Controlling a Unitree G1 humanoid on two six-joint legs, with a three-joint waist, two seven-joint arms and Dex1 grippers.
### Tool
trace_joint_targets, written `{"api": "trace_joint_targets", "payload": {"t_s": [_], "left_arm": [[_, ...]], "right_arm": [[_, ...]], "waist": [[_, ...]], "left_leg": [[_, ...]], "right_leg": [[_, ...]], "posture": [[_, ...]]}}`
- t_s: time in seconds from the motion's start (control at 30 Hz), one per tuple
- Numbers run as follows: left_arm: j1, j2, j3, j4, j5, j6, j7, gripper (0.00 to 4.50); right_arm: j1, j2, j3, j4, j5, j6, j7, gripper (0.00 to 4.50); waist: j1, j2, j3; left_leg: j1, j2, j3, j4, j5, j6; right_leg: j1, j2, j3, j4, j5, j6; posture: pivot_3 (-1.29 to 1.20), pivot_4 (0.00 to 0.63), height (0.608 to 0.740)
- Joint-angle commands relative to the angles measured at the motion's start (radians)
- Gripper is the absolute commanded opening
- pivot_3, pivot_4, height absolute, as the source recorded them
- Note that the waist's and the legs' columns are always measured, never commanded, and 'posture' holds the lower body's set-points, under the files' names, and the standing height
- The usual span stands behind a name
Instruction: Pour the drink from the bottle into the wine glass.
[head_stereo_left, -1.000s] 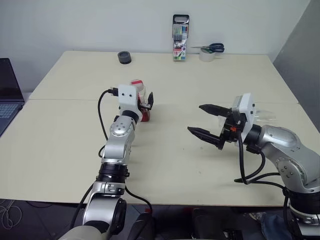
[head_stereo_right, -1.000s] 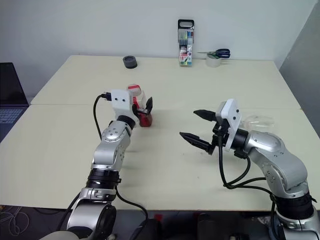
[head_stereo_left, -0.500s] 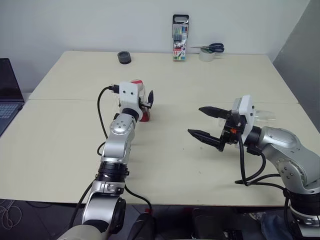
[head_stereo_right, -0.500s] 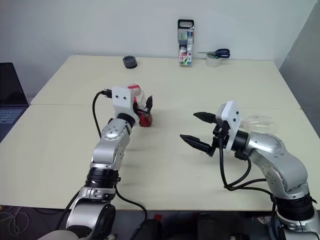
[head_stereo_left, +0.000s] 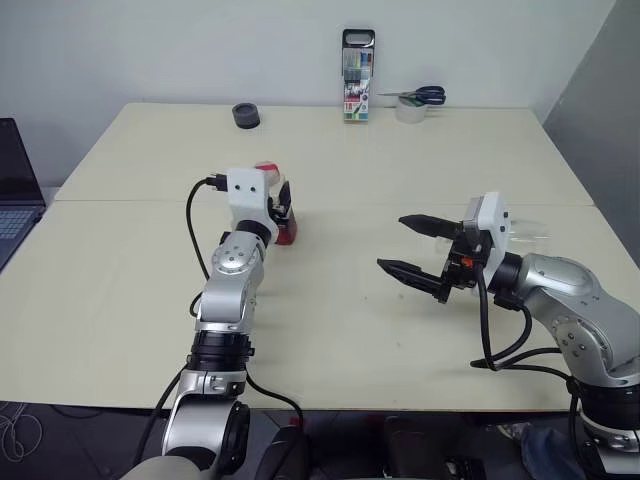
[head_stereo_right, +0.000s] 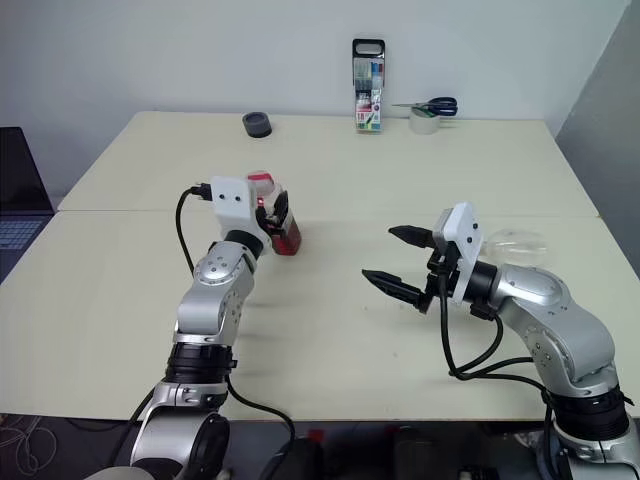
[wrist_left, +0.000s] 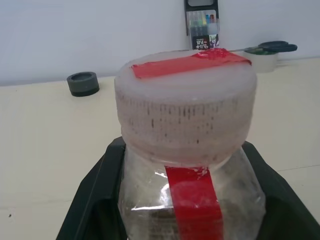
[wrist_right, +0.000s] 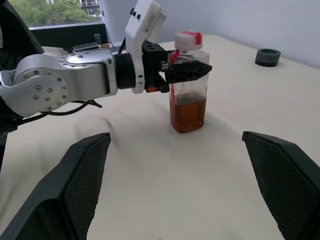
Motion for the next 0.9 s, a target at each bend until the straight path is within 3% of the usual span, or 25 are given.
{"api": "trace_joint_targets", "payload": {"t_s": [0.03, 0.3, 0.53, 0.73, 0.9], "left_arm": [[0.026, 0.015, 0.025, -0.048, -0.024, -0.007, -0.019, 2.13], [0.028, 0.071, 0.009, -0.064, -0.093, -0.032, -0.182, 2.13], [-0.048, 0.116, -0.036, 0.038, -0.126, -0.055, -0.381, 2.1], [-0.146, 0.107, -0.087, 0.162, -0.162, -0.116, -0.584, 2.08], [-0.225, 0.085, -0.163, 0.258, -0.177, -0.213, -0.818, 2.07]], "right_arm": [[-0.022, 0.009, -0.01, -0.011, -0.007, -0.038, -0.001, 4.5], [-0.012, 0.019, -0.005, -0.02, -0.023, -0.038, -0.023, 4.5], [0.034, 0.013, -0.022, -0.058, -0.048, -0.024, -0.084, 4.5], [0.071, 0.015, -0.038, -0.12, -0.07, 0.01, -0.176, 4.5], [0.066, 0.0, -0.069, -0.2, 0.003, 0.128, -0.22, 4.5]], "waist": [[0.0, 0.0, 0.0], [0.001, 0.0, 0.0], [0.003, 0.0, 0.0], [0.004, 0.0, 0.0], [0.003, 0.0, 0.0]], "left_leg": [[0.0, 0.0, 0.0, 0.0, 0.0, 0.0], [0.0, 0.0, 0.0, 0.0, 0.0, 0.0], [-0.001, 0.0, 0.0, 0.0, 0.0, 0.0], [-0.002, -0.001, -0.001, 0.0, 0.0, 0.0], [-0.005, -0.001, -0.001, 0.001, 0.0, 0.0]], "right_leg": [[0.0, 0.0, 0.0, 0.0, 0.0, 0.0], [0.0, 0.0, 0.0, 0.0, 0.0, 0.0], [0.0, 0.0, -0.001, 0.0, 0.0, 0.0], [-0.001, 0.0, -0.001, 0.0, 0.0, 0.0], [-0.003, 0.0, -0.001, 0.0, 0.0, 0.0]], "posture": [[0.0, 0.15, 0.74], [0.0, 0.15, 0.74], [0.0, 0.15, 0.74], [0.0, 0.15, 0.74], [0.0, 0.15, 0.74]]}}
